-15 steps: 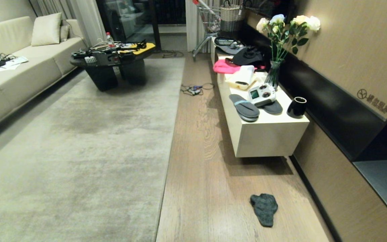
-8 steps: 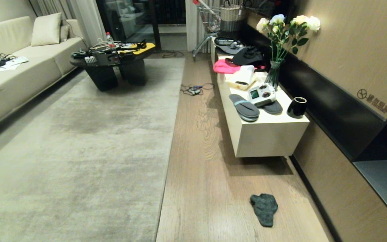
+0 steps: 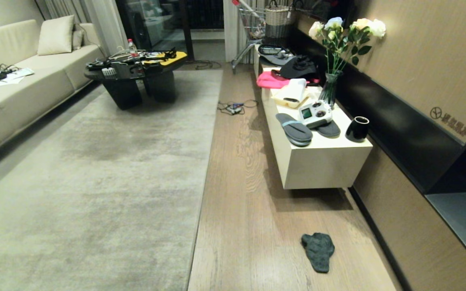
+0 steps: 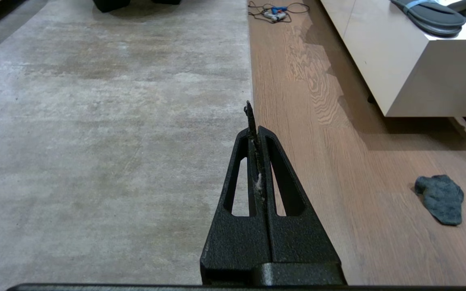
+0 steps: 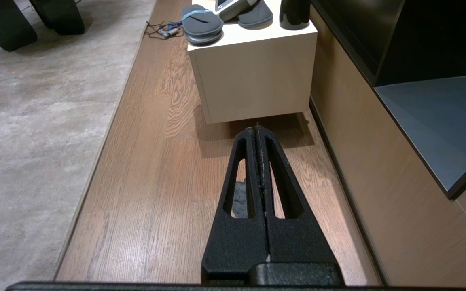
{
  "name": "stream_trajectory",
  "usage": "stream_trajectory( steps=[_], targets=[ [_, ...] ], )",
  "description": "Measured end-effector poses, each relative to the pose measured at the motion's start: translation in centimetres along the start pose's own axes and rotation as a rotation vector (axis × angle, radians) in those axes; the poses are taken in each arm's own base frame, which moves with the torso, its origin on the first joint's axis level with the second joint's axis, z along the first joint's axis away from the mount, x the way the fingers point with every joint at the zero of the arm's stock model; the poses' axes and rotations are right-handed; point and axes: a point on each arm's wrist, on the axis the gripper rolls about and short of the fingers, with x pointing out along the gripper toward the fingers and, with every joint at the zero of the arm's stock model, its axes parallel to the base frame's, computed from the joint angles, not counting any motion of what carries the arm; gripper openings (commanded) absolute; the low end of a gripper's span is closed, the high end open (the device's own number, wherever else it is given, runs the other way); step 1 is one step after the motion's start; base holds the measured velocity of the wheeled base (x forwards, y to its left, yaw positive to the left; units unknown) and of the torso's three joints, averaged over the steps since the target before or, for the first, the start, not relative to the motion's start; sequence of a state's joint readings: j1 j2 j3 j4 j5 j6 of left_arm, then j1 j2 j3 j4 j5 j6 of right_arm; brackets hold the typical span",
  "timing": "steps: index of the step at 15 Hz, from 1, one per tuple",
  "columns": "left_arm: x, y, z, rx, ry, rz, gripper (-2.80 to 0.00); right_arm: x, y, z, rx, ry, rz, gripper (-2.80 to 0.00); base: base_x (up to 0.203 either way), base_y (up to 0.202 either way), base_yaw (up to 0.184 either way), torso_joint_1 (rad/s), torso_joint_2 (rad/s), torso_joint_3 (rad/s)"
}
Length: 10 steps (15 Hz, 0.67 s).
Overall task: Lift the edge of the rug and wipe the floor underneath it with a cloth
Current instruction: Pick up the rag
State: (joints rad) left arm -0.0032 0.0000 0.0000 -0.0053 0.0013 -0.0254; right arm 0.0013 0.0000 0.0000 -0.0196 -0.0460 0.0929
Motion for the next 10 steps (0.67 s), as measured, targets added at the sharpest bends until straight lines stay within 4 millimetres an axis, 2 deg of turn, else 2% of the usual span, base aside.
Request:
stream_trajectory(
  steps=[8, 10],
  targets=[
    [0.0, 0.0, 0.0, -0.001, 0.0, 0.0, -2.8, 0.0, 0.0, 0.0, 0.0, 0.0, 0.0, -2.8, 0.0, 0.0, 0.0, 0.0, 0.0, 0.0],
    [0.0, 0.0, 0.0, -0.002, 0.0, 0.0, -2.8, 0.0, 0.0, 0.0, 0.0, 0.0, 0.0, -2.8, 0.0, 0.0, 0.0, 0.005, 0.0, -0.114]
  ],
)
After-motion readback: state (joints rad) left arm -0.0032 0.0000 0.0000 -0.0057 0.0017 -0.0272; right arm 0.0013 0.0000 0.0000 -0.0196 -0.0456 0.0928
